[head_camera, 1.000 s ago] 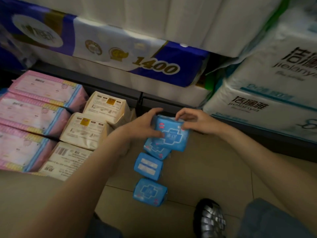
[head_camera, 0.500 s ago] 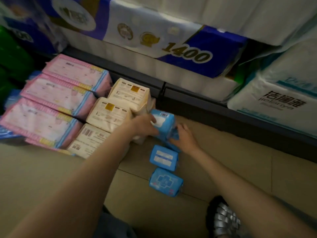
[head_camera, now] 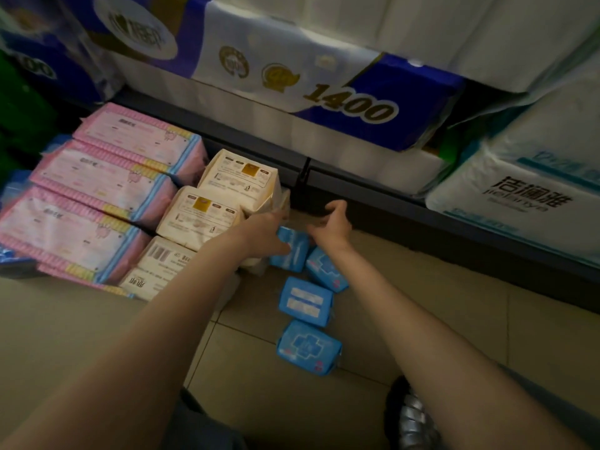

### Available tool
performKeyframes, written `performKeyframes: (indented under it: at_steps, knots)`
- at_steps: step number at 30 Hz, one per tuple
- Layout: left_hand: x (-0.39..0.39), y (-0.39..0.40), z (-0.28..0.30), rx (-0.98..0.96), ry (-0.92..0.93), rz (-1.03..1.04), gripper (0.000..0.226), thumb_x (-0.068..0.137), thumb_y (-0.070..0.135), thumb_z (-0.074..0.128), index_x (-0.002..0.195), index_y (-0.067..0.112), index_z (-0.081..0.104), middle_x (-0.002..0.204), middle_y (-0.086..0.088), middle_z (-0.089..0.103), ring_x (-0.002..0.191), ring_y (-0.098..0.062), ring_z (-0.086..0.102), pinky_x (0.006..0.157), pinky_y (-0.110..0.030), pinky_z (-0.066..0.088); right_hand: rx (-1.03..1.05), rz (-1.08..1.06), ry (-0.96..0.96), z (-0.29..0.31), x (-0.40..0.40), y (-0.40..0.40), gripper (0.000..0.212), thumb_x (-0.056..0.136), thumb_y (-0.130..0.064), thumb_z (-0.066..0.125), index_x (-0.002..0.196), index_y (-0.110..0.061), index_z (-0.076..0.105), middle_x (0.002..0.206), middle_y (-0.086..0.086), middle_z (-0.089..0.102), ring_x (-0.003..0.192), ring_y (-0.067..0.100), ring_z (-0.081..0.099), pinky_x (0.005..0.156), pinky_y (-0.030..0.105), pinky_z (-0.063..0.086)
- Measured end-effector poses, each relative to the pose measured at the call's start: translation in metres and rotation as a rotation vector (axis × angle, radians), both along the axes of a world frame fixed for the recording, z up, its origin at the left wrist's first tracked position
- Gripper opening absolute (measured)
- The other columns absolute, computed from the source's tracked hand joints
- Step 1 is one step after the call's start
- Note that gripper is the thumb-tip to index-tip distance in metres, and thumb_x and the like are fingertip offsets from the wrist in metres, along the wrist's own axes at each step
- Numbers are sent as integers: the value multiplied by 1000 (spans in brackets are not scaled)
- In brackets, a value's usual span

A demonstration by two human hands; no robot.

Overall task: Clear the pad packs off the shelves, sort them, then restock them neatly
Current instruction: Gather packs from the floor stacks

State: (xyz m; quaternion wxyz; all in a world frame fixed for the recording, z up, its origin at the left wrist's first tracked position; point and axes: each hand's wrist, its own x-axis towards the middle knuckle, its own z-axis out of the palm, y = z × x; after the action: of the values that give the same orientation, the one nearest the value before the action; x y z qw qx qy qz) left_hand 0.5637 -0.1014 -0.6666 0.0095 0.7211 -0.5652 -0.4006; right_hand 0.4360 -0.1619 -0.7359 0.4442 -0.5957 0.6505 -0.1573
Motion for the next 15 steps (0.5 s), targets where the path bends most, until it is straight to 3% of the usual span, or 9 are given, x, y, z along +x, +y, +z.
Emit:
performKeyframes:
  at_steps: [3, 6, 10, 15]
  knots:
    - [-6, -3, 0, 50, -29, -58, 60, 88, 21, 61, 141, 12, 34, 137, -11, 47, 125, -24, 46, 103, -34, 38, -20, 482, 238, 8, -16, -8, 74, 76, -11, 75, 137, -10, 34, 136, 16, 38, 125, 30, 41, 98, 28, 31]
    - [-7, -5, 3, 18, -60, -73, 51, 90, 20, 57, 138, 13, 40, 136, -10, 49, 123, -24, 47, 101, -33, 39, -55, 846, 450, -3, -14, 4, 92, 74, -32, 76, 147, -18, 21, 150, 12, 23, 137, 33, 24, 109, 37, 21]
    - [-4, 1, 7, -8, -115, -71, 46, 93, 19, 52, 137, 12, 42, 135, -10, 51, 124, -24, 47, 100, -30, 37, -245, 797, 511, -33, -3, 8, 82, 78, -37, 71, 144, -24, 25, 151, 14, 16, 136, 35, 22, 108, 41, 21]
    - [1, 2, 10, -91, -52, 35, 44, 92, 19, 52, 135, 12, 45, 131, -10, 54, 120, -23, 49, 95, -29, 37, -194, 628, 247, -29, 1, -7, 74, 65, -17, 80, 129, -14, 43, 124, 14, 42, 118, 34, 43, 95, 39, 38]
